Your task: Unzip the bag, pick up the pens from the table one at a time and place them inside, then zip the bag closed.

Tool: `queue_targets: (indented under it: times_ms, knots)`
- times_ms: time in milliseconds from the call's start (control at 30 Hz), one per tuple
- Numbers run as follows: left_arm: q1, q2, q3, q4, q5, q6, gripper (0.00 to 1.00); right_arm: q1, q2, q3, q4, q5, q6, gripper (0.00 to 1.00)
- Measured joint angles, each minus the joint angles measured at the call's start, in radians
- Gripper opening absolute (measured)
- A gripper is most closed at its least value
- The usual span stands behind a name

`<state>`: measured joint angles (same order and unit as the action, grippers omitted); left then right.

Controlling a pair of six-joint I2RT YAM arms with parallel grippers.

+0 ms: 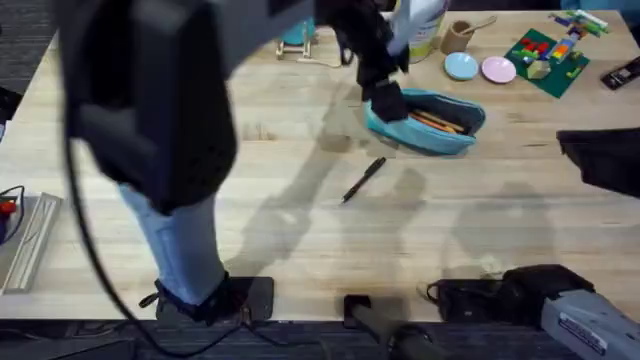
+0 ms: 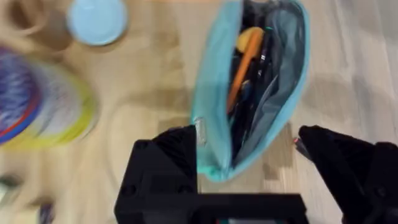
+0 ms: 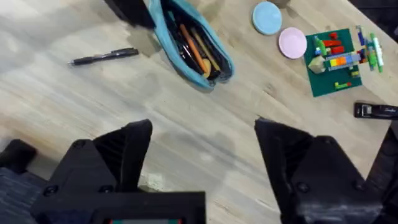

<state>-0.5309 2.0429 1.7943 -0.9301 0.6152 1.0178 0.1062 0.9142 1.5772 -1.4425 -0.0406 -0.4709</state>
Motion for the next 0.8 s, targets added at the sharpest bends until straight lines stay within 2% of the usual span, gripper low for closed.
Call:
queue_targets:
  times_ms: [133, 233, 333, 633, 800]
  knots:
    - [0.051, -0.086, 0.0, -0.051, -0.002, -0.054, 0.993, 0.0, 0.0, 0.0, 0.009, 0.0, 0.0, 0.997]
    - [0.07, -0.129, 0.0, -0.111, -0.005, -0.071, 0.993, 0.0, 0.0, 0.0, 0.018, 0.0, 0.0, 0.997]
    - [0.068, -0.157, 0.0, -0.134, -0.024, -0.082, 0.993, 0.0, 0.0, 0.0, 0.022, 0.0, 0.0, 0.995]
    - [0.064, -0.253, 0.0, -0.204, -0.15, -0.096, 0.993, 0.0, 0.0, 0.0, 0.022, 0.0, 0.0, 0.998]
    - [0.075, -0.332, 0.0, -0.211, -0.174, -0.173, 0.993, 0.0, 0.0, 0.0, 0.025, 0.0, 0.0, 0.997]
